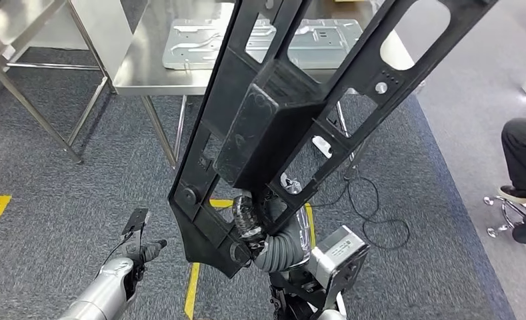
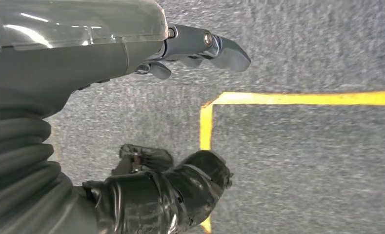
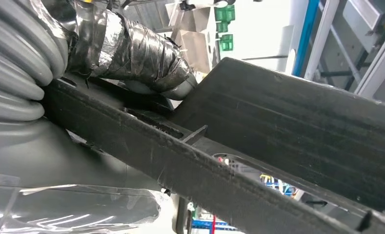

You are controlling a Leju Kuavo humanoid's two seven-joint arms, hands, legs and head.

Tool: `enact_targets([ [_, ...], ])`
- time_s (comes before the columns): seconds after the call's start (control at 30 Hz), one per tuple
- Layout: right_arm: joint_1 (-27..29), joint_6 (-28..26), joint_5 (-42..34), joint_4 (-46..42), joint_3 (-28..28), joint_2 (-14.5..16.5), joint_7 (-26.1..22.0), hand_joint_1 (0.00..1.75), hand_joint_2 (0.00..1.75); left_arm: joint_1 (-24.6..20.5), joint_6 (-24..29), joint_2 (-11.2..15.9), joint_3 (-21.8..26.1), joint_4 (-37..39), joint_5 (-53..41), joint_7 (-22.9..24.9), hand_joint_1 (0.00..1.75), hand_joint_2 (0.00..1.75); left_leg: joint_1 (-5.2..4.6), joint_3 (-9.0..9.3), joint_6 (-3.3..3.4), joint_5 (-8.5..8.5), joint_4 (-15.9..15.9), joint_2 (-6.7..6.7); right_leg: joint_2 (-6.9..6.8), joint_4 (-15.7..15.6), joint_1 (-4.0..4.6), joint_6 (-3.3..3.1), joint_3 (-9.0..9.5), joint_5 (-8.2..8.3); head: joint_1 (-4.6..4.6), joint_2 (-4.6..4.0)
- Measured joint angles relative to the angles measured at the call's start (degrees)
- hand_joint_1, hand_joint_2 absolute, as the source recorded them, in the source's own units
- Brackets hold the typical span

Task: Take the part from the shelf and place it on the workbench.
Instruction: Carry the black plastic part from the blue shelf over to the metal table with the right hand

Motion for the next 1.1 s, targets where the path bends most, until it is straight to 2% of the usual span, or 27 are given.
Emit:
enact_targets([
  [0.03, -0.02, 0.01, -0.01, 0.09, 0.0, 0.0, -0.04, 1.75, 1.75, 0.0, 0.0, -0.09, 0.0, 0.01, 0.0, 0.01, 0.0, 1.75, -0.05, 0.69, -0.15, -0.69, -0.21, -0.1, 0.28, -2.49, 0.33, -0.56, 0.81, 3.02, 0.0, 0.0],
  [0.07, -0.04, 0.02, -0.03, 0.18, 0.0, 0.01, -0.07, 1.75, 1.75, 0.02, 0.0, -0.16, 0.0, 0.01, -0.01, 0.0, 0.0, 1.75, -0.05, 1.46, -0.31, -1.16, -0.54, -0.17, 0.51, -3.86, 0.51, -1.0, 1.51, 4.86, 0.0, 0.0],
  [0.1, -0.08, 0.02, -0.05, 0.24, 0.0, 0.03, -0.07, 1.75, 1.75, 0.0, 0.0, -0.2, 0.0, 0.02, -0.01, -0.01, 0.0, 1.75, -0.05, 2.1, -0.5, -1.18, -0.61, -0.2, 0.65, -4.2, 0.54, -1.28, 2.19, 4.82, -0.02, 0.01],
  [0.17, -0.18, 0.02, -0.08, 0.27, 0.0, 0.15, -0.06, 1.75, 1.75, -0.14, 0.01, -0.07, 0.0, 0.01, -0.04, -0.03, 0.0, 1.75, -0.08, 1.84, -0.98, -0.28, 1.2, -0.03, 0.47, -5.47, 0.23, -1.7, 4.11, 4.0, 0.04, 0.01],
  [0.23, -0.26, 0.02, -0.09, 0.28, 0.0, 0.3, -0.07, 1.75, 1.75, -0.38, 0.01, 0.01, 0.0, -0.01, -0.05, -0.06, 0.0, 1.75, 0.08, -1.12, -1.74, 0.34, 6.32, 0.2, 0.38, -6.53, -0.23, -1.92, 6.0, 3.18, -0.07, 0.01],
  [0.27, -0.29, 0.02, -0.09, 0.29, 0.0, 0.34, -0.07, 1.75, 1.75, -0.39, 0.01, -0.03, 0.0, -0.01, -0.05, -0.07, 0.0, 1.75, 0.38, -3.3, -2.2, -0.34, 9.31, 0.28, 0.39, -6.77, -0.39, -1.92, 6.81, 2.65, -0.15, 0.01],
  [0.33, -0.28, 0.02, -0.09, 0.35, 0.0, 0.4, -0.07, 1.75, 1.75, -0.15, 0.03, -0.07, 0.0, 0.01, -0.04, -0.04, 0.0, 1.75, 1.08, -7.65, -3.13, -3.87, 13.39, 0.33, 0.54, -6.9, -0.77, -1.55, 8.41, 1.25, -0.19, 0.01],
  [0.37, -0.26, 0.02, -0.09, 0.4, 0.0, 0.4, -0.07, 1.75, 1.75, 0.0, 0.04, -0.06, 0.0, 0.01, -0.04, -0.02, 0.0, 1.75, 1.46, -9.2, -3.64, -5.74, 13.76, 0.36, 0.64, -6.89, -1.01, -1.2, 9.33, 0.42, -0.22, 0.01],
  [0.4, -0.24, 0.02, -0.09, 0.48, 0.0, 0.4, -0.06, 1.75, 1.75, 0.09, 0.04, -0.06, 0.0, 0.02, -0.05, -0.02, 0.0, 1.75, 1.85, -10.09, -4.15, -6.64, 12.73, 0.4, 0.71, -6.82, -1.29, -0.79, 10.34, -0.46, -0.22, 0.01],
  [0.43, -0.23, -0.01, -0.09, 0.56, 0.0, 0.4, -0.05, 1.75, 1.75, 0.13, 0.04, -0.07, 0.0, 0.02, -0.07, -0.01, 0.0, 1.75, 2.29, -10.48, -4.68, -5.94, 10.53, 0.5, 0.74, -6.66, -1.57, -0.37, 11.4, -1.42, -0.22, 0.01],
  [0.47, -0.21, -0.05, -0.09, 0.66, 0.0, 0.4, -0.05, 1.75, 1.75, 0.21, 0.05, -0.08, 0.0, 0.02, -0.11, 0.04, 0.0, 1.75, 2.79, -10.54, -5.24, -2.88, 7.36, 0.69, 0.72, -6.4, -1.79, 0.1, 12.19, -2.49, -0.22, 0.01],
  [0.5, -0.16, -0.15, -0.09, 0.77, 0.0, 0.37, -0.03, 1.75, 1.75, 0.34, 0.07, -0.2, -0.01, 0.05, -0.18, 0.16, 0.0, 1.75, 3.13, -10.53, -5.61, 1.29, 4.47, 1.17, 0.73, -5.85, -1.98, 0.55, 13.16, -3.66, -0.24, 0.01],
  [0.53, -0.08, -0.29, -0.08, 0.82, 0.0, 0.33, -0.03, 1.75, 1.75, 0.44, 0.14, -0.3, -0.01, 0.11, -0.31, 0.34, 0.0, 1.75, 3.21, -10.28, -5.57, 4.72, 2.51, 1.57, 0.75, -5.42, -2.05, 1.06, 13.74, -4.74, -0.26, 0.01],
  [0.57, 0.03, -0.42, -0.08, 0.83, 0.0, 0.29, 0.02, 1.75, 1.75, 0.54, 0.26, -0.39, -0.02, 0.16, -0.44, 0.56, 0.0, 1.75, 3.1, -10.04, -5.24, 7.17, 1.5, 1.84, 0.73, -5.1, -2.06, 1.57, 14.24, -5.66, -0.23, 0.0],
  [0.6, 0.09, -0.55, -0.07, 0.79, 0.0, 0.25, 0.09, 1.75, 1.75, 0.5, 0.38, -0.51, -0.02, 0.22, -0.59, 0.72, 0.0, 1.75, 2.83, -9.82, -4.64, 7.65, 1.55, 1.99, 0.71, -4.68, -2.11, 1.98, 14.77, -6.18, -0.22, 0.01],
  [0.67, 0.11, -0.82, -0.03, 0.59, 0.0, 0.22, 0.24, 1.75, 1.75, -0.05, 0.66, -0.54, -0.02, 0.22, -0.84, 0.87, 0.0, 1.75, 2.62, -8.96, -3.43, 6.83, 1.61, 1.58, 0.49, -2.81, -2.27, 2.66, 14.2, -5.86, -0.13, 0.0],
  [0.7, 0.08, -0.99, -0.01, 0.48, 0.0, 0.2, 0.3, 1.75, 1.75, -0.45, 0.79, -0.58, -0.02, 0.21, -0.96, 0.87, 0.0, 1.75, 2.65, -8.38, -2.96, 6.44, 1.42, 1.48, 0.38, -0.25, -2.39, 2.87, 12.81, -5.11, -0.1, 0.0],
  [0.77, 0.2, -1.22, 0.04, 0.3, 0.0, 0.09, 0.57, 1.75, 1.75, -0.99, 1.11, -0.61, -0.03, 0.19, -1.11, 0.92, 0.0, 1.75, 2.66, -6.77, -2.25, 5.54, 0.91, 1.42, 0.24, 6.95, -2.46, 3.14, 7.78, -4.62, 0.03, 0.0],
  [0.8, 0.31, -1.25, 0.05, 0.25, 0.0, 0.0, 0.75, 1.75, 1.75, -1.1, 1.25, -0.63, -0.04, 0.19, -1.12, 0.94, 0.0, 1.75, 2.61, -5.92, -2.03, 4.97, 0.73, 1.46, 0.23, 10.3, -2.43, 3.18, 4.93, -5.6, 0.08, 0.0],
  [0.83, 0.47, -1.21, 0.05, 0.22, 0.0, -0.13, 0.9, 1.75, 1.75, -1.13, 1.38, -0.66, -0.04, 0.19, -1.1, 0.96, 0.0, 1.75, 2.57, -5.04, -1.91, 4.32, 0.61, 1.47, 0.23, 12.53, -2.4, 3.17, 2.39, -7.41, 0.09, 0.0],
  [0.87, 0.63, -1.16, 0.06, 0.22, 0.0, -0.26, 1.0, 1.75, 1.75, -1.13, 1.48, -0.72, -0.04, 0.19, -1.07, 0.97, 0.0, 1.75, 2.53, -4.05, -1.86, 3.58, 0.54, 1.4, 0.23, 13.33, -2.38, 3.17, 0.48, -9.37, 0.09, 0.0],
  [0.9, 0.75, -1.11, 0.05, 0.22, 0.0, -0.38, 1.02, 1.75, 1.75, -1.13, 1.54, -0.83, -0.04, 0.19, -1.03, 0.97, 0.0, 1.75, 2.53, -2.95, -1.87, 2.75, 0.52, 1.27, 0.22, 12.68, -2.37, 3.13, -0.67, -10.79, 0.1, 0.0],
  [0.93, 0.82, -1.08, 0.05, 0.22, 0.0, -0.48, 1.03, 1.75, 1.75, -1.14, 1.58, -0.96, -0.04, 0.19, -1.0, 0.96, 0.0, 1.75, 2.54, -1.77, -1.92, 1.87, 0.5, 1.13, 0.21, 10.71, -2.37, 3.08, -1.11, -10.93, 0.11, 0.0],
  [0.97, 0.84, -1.07, 0.06, 0.22, 0.0, -0.55, 1.03, 1.75, 1.75, -1.14, 1.6, -1.13, -0.04, 0.19, -0.97, 0.96, 0.0, 1.75, 2.56, -0.59, -2.03, 0.98, 0.47, 1.02, 0.19, 7.67, -2.36, 2.98, -0.96, -9.29, 0.13, 0.0],
  [1.03, 0.87, -1.04, 0.07, 0.22, 0.0, -0.69, 1.09, 1.75, 1.75, -1.21, 1.66, -1.42, -0.04, 0.19, -0.96, 0.93, 0.0, 1.75, 2.44, 1.3, -2.44, -0.83, 0.39, 0.82, -0.03, 1.07, -2.24, 2.6, -0.06, -2.32, 0.27, 0.01],
  [1.07, 0.91, -1.02, 0.08, 0.18, 0.0, -0.76, 1.14, 1.75, 1.75, -1.3, 1.7, -1.54, -0.04, 0.19, -0.96, 0.93, 0.0, 1.75, 2.33, 2.06, -2.73, -1.78, 0.18, 0.8, -0.14, -0.96, -2.11, 2.4, 0.45, 0.36, 0.34, 0.01],
  [1.1, 0.98, -1.01, 0.08, 0.1, 0.0, -0.81, 1.21, 1.75, 1.75, -1.39, 1.75, -1.59, -0.04, 0.17, -0.96, 0.91, 0.0, 1.75, 2.18, 2.89, -3.12, -2.18, 0.21, 0.77, -0.14, -2.09, -2.08, 2.19, 0.91, 1.84, 0.38, 0.01],
])
